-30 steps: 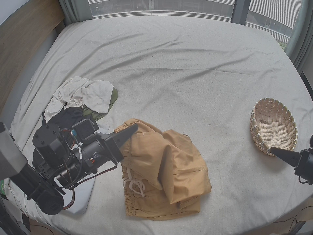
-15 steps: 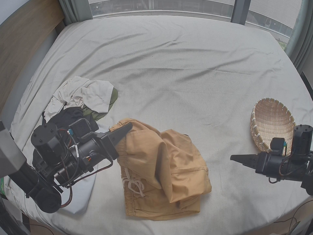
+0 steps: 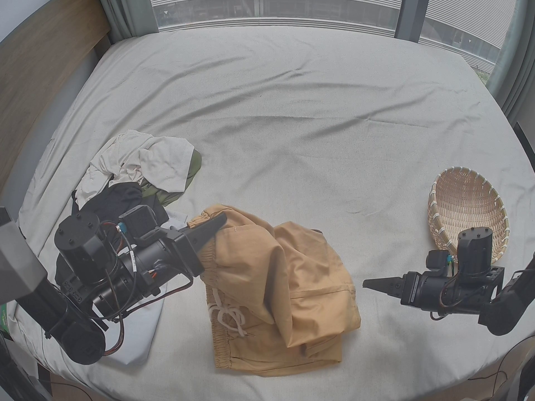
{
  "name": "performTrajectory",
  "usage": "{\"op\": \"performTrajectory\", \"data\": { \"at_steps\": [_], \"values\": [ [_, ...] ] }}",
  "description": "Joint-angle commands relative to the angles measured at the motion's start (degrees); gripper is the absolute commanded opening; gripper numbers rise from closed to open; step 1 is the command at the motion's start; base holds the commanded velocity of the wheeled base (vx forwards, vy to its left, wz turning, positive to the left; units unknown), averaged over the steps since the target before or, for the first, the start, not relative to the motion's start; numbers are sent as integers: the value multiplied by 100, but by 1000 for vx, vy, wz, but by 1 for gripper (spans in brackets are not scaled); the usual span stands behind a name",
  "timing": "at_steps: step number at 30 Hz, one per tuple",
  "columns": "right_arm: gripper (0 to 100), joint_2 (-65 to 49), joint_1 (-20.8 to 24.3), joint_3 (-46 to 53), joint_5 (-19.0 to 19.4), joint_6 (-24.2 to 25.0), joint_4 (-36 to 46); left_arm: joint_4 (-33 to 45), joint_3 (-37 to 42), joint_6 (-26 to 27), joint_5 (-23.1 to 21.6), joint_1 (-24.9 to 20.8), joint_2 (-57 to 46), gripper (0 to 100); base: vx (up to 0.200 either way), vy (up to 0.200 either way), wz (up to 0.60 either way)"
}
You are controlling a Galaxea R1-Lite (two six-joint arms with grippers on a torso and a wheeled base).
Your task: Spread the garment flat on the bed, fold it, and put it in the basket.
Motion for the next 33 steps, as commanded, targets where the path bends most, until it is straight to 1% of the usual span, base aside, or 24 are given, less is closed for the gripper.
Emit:
{"op": "performTrajectory", "data": {
  "at_steps": [1,5,7,12,15,20,24,28,33],
  "values": [
    [100,857,17,-7,2,-12,-506,-14,2,11,-2,-19,27,0,0,0,0],
    [100,1183,157,-34,10,5,-919,-5,-7,11,-2,-19,27,0,0,0,0],
    [100,1358,237,-122,10,128,-1060,-5,-7,11,-2,-10,36,0,0,0,0],
    [100,1534,368,-385,19,401,-1183,-5,-7,11,-2,-10,36,0,0,0,0],
    [100,1613,439,-535,28,462,-1200,-5,-7,19,-2,-10,36,0,0,0,0],
    [100,1613,597,-579,37,691,-1244,-5,2,19,-2,-2,36,0,0,0,0],
    [100,1578,650,-543,37,954,-1745,-5,2,19,7,-2,63,0,0,0,0],
    [100,1297,834,-412,28,1332,-2106,-14,-7,55,7,16,115,0,0,0,0],
    [100,919,922,-157,28,1367,-2158,-14,-24,107,16,16,186,0,0,0,0]
  ]
}}
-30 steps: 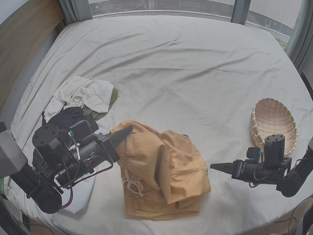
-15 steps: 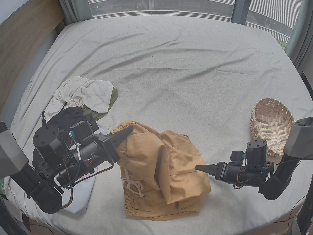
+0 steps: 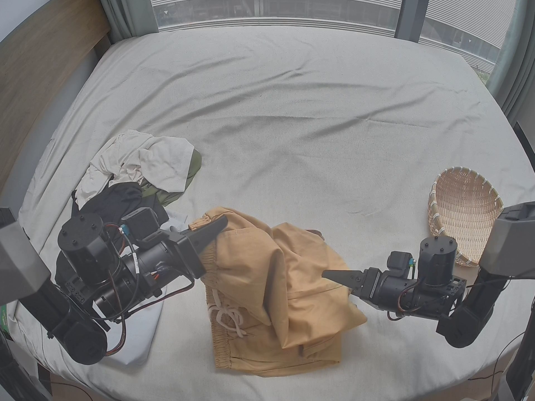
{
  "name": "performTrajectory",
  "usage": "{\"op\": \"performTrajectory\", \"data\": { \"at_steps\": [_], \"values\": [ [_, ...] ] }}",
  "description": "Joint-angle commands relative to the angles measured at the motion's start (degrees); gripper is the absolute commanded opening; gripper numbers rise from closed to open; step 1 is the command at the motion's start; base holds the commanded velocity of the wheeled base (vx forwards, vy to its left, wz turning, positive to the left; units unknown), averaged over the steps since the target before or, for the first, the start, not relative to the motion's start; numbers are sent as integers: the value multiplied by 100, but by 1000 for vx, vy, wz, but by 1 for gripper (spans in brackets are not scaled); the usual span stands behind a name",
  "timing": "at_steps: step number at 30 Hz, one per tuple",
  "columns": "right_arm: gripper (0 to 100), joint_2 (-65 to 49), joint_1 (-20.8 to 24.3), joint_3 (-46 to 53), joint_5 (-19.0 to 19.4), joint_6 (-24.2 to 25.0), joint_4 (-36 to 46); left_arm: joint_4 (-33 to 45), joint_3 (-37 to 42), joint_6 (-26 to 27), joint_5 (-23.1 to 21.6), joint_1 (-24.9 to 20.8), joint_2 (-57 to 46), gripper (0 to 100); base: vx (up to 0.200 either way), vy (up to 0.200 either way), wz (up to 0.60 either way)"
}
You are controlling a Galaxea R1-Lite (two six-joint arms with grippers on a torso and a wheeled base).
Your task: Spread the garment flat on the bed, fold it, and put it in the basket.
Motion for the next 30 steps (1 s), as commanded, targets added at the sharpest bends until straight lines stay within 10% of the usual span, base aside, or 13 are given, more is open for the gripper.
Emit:
{"op": "performTrajectory", "data": {
  "at_steps": [1,30],
  "values": [
    [100,-470,96,220,-13,31,-52,-14,-16,28,16,5,86,0,0,0,0],
    [100,-373,-274,519,532,49,-632,-14,10,134,34,-21,33,0,0,0,0]
  ]
}}
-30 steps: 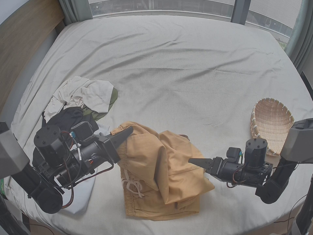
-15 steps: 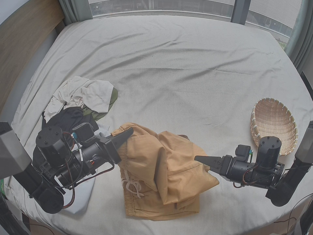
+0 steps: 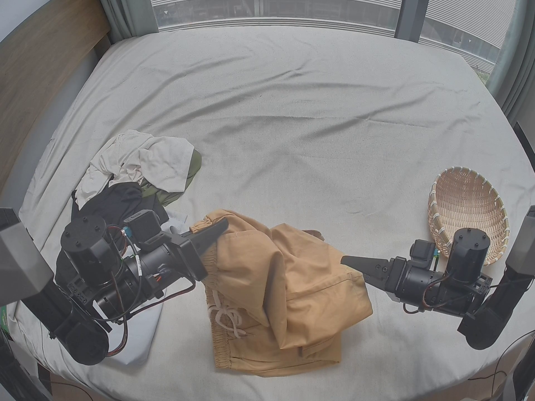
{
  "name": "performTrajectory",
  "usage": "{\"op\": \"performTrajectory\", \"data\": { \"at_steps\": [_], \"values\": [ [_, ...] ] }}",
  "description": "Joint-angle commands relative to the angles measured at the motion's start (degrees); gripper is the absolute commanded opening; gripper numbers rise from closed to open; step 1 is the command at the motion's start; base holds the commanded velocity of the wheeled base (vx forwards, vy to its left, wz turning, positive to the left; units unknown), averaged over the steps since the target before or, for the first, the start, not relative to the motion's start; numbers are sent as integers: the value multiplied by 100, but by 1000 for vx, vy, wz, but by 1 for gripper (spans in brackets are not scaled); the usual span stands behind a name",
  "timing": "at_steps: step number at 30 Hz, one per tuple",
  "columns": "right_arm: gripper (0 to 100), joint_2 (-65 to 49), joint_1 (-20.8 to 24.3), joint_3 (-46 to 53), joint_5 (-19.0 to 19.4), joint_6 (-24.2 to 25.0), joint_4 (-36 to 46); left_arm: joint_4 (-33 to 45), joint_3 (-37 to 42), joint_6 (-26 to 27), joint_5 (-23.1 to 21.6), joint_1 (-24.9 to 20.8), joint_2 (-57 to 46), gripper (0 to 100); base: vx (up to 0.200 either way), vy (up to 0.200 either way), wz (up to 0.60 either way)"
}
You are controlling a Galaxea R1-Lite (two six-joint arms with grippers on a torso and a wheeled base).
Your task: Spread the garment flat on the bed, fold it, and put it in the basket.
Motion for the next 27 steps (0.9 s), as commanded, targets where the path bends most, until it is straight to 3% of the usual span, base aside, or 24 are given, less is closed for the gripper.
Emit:
{"op": "performTrajectory", "data": {
  "at_steps": [1,5,14,27],
  "values": [
    [100,286,-12,0,163,-2,-83,-14,-9,-5,1,-1,-13,0,0,0,0],
    [100,752,-65,0,286,-2,-566,-14,-9,-14,1,-1,-5,0,0,0,0],
    [100,1103,-179,-123,312,-46,-592,-14,-18,-14,1,17,13,0,0,0,0],
    [100,514,-170,-105,980,-2,-592,-14,0,-14,1,35,22,0,0,0,0]
  ]
}}
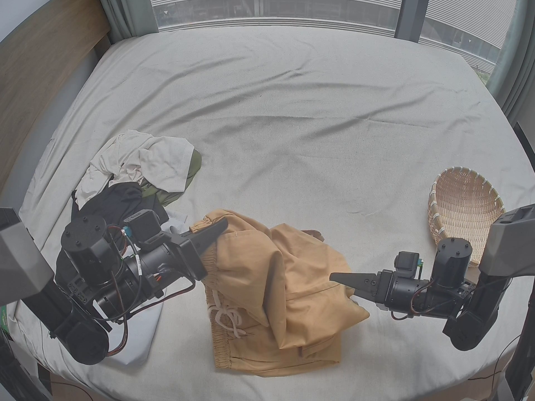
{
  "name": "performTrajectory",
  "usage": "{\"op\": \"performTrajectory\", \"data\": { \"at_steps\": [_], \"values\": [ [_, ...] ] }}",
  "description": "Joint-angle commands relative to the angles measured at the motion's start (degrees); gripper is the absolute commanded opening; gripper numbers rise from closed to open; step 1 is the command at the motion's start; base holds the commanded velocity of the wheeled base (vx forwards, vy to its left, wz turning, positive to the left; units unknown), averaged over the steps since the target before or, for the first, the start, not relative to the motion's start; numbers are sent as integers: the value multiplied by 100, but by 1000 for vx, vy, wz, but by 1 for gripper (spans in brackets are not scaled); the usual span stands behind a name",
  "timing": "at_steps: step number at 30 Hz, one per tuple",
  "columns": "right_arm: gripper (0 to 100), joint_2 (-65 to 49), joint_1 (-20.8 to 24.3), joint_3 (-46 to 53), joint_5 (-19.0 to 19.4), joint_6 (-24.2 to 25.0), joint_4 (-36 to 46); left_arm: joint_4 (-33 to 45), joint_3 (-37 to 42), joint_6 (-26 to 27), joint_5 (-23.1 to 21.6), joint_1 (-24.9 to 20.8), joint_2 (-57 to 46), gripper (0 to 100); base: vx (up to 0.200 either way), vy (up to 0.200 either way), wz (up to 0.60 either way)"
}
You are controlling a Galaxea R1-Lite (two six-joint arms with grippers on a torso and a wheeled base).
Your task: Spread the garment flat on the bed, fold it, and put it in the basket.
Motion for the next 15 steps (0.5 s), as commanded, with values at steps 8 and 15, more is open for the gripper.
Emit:
{"op": "performTrajectory", "data": {
  "at_steps": [8,15],
  "values": [
    [100,-701,-405,292,592,34,1,-14,5,-3,-2,-3,17,0,0,0,0],
    [100,-727,-642,379,1084,25,1,-14,5,-3,-2,-12,26,0,0,0,0]
  ]
}}
